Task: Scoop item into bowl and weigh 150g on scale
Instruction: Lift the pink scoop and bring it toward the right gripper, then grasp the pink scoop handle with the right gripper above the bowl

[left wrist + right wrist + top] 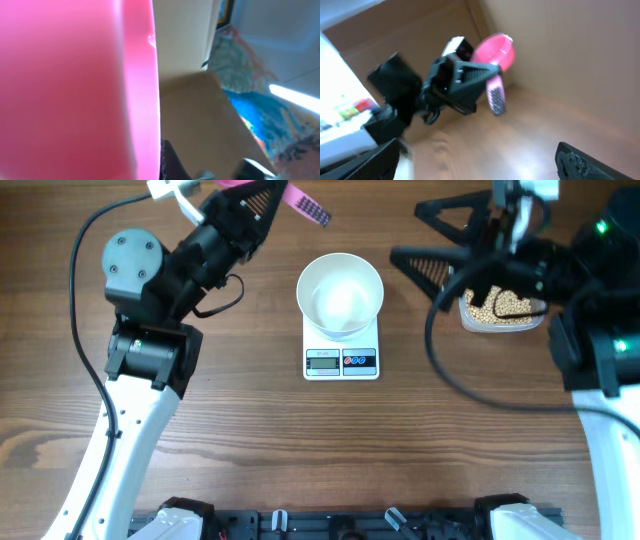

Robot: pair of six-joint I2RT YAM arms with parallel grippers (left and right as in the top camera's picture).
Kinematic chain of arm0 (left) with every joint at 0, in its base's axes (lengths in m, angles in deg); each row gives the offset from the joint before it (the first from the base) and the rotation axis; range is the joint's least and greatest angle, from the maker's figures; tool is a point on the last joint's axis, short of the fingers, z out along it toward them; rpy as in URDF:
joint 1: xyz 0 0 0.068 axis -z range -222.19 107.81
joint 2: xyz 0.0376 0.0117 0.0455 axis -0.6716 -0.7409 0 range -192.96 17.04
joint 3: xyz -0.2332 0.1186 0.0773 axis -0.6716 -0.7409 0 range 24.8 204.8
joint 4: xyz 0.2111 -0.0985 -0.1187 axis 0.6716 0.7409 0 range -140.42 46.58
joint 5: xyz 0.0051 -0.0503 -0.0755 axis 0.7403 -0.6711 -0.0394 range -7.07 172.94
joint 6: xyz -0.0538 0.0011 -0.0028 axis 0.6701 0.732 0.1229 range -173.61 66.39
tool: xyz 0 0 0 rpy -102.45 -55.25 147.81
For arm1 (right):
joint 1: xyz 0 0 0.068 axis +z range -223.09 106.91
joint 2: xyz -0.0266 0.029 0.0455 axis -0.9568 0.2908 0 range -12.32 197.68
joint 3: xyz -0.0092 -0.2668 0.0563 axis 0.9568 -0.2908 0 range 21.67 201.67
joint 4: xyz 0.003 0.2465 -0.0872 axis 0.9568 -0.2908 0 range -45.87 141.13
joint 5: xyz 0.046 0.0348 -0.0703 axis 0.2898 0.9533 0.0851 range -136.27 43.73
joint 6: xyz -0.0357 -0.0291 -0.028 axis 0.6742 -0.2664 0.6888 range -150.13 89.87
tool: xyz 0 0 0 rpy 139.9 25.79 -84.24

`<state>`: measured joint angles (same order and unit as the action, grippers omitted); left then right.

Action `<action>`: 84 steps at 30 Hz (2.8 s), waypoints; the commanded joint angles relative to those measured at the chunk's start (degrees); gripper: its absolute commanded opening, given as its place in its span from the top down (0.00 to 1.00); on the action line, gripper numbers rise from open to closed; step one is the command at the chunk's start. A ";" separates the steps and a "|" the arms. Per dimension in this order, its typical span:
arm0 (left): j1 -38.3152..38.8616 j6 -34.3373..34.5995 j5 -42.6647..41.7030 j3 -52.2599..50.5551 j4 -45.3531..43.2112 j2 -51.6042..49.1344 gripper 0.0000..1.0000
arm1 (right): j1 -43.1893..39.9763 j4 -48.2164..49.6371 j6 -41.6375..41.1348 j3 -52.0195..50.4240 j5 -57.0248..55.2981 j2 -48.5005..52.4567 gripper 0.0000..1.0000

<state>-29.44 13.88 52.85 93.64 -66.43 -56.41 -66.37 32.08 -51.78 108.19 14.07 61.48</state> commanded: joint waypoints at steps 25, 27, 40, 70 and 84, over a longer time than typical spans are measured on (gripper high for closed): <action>5.40 16.00 7.65 0.17 -2.62 -0.22 0.96 | 9.25 21.59 -58.03 1.07 -5.05 11.52 0.31; 6.16 17.18 7.67 0.17 -2.62 -0.24 0.96 | 9.25 21.57 -57.96 1.07 -4.90 11.52 0.34; 10.86 17.38 11.74 0.17 -2.19 -0.50 0.96 | 9.40 21.59 -59.54 1.07 -5.11 11.52 0.49; 11.15 16.98 13.29 0.17 -0.04 -0.50 0.96 | 9.46 21.51 -62.18 1.07 -2.25 11.52 0.66; 11.15 16.98 13.29 0.17 -0.04 -0.61 0.96 | 9.51 21.51 -62.23 1.07 -1.62 11.52 0.70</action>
<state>-18.47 31.17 65.15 93.64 -66.30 -56.59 -57.26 53.37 -113.15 108.32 11.38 72.87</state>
